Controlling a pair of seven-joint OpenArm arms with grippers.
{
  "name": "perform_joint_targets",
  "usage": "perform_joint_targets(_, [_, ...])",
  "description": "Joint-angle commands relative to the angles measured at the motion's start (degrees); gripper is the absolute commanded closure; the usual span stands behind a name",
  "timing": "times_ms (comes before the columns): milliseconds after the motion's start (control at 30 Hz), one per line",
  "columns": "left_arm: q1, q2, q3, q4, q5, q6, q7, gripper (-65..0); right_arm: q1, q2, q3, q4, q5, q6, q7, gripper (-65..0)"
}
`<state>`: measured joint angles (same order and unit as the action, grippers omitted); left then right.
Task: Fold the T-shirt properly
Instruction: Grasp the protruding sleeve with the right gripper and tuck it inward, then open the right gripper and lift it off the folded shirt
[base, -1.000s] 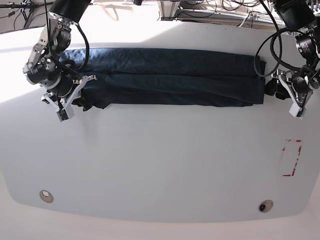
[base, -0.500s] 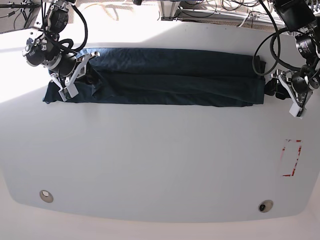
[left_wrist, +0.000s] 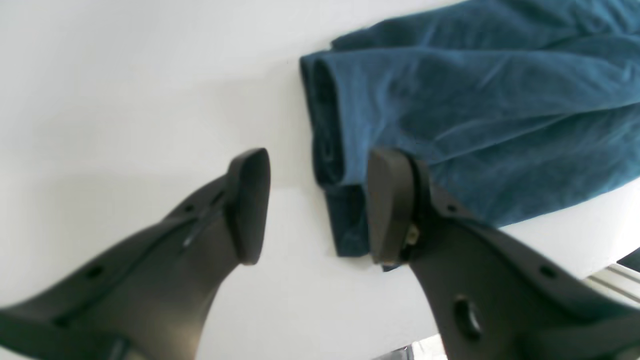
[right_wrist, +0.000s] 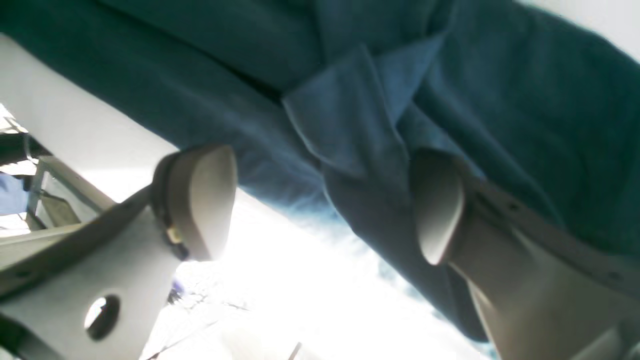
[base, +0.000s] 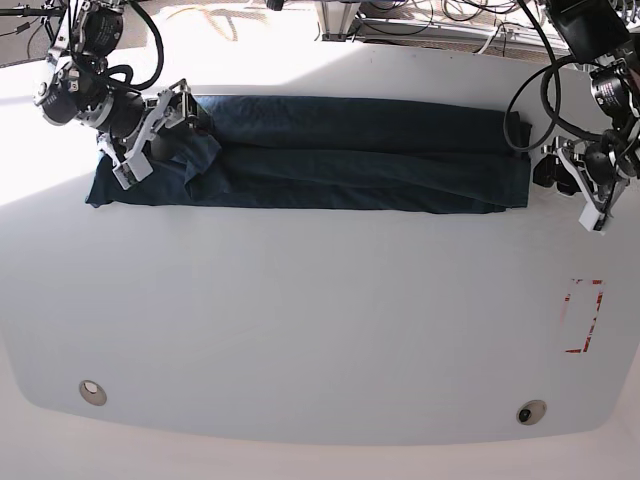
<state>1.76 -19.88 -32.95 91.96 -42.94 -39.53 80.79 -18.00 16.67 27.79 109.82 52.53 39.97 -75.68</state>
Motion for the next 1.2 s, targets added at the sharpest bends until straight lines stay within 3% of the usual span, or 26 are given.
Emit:
perform_joint_targets(0, [-0.7,-1.0,-0.2,0.8,0.1,-0.3,-0.8,-29.3,0.5,2.5,0.9,1.2,4.2,0.0,0.8,-49.6])
perform_joint_targets(267, [-0.5,-1.0,-0.3,1.0,0.1,-0.3,-1.8,-29.3,1.1,3.1,1.3,-1.9,4.0,0.0,6.1,-42.2])
perform_joint_targets(467, [-0.7,-1.0,-1.2,1.3,-0.1,-0.5,-1.9,-29.3,2.9,3.1,-3.1,-5.1,1.4,0.0,8.0,-22.2])
perform_joint_targets(600, [-0.7,0.0,-4.6,1.3,-0.5,-0.5,-1.9,-29.3,3.6,1.0,-5.5,-5.2,-6.2,0.0,10.3,-9.0])
perform_joint_targets(900, [-0.2,1.8,-8.4,2.0,-0.8,-0.5,-1.7,-29.3,3.6,-4.4,-7.3,-5.5,-25.6,0.0,16.5,-10.3])
perform_joint_targets(1033, [-0.1,1.8,-8.3,2.9,-0.7,-0.5,-1.7,-29.3,3.7,-5.8,-7.3,-5.1,-29.1,0.0,17.2,-10.1])
perform_joint_targets(1167, [0.0,1.9,-8.3,4.4,-0.4,-0.5,-1.7,-29.3,3.3,-5.7,-7.1,-3.0,-28.0,0.0,17.1,-10.1])
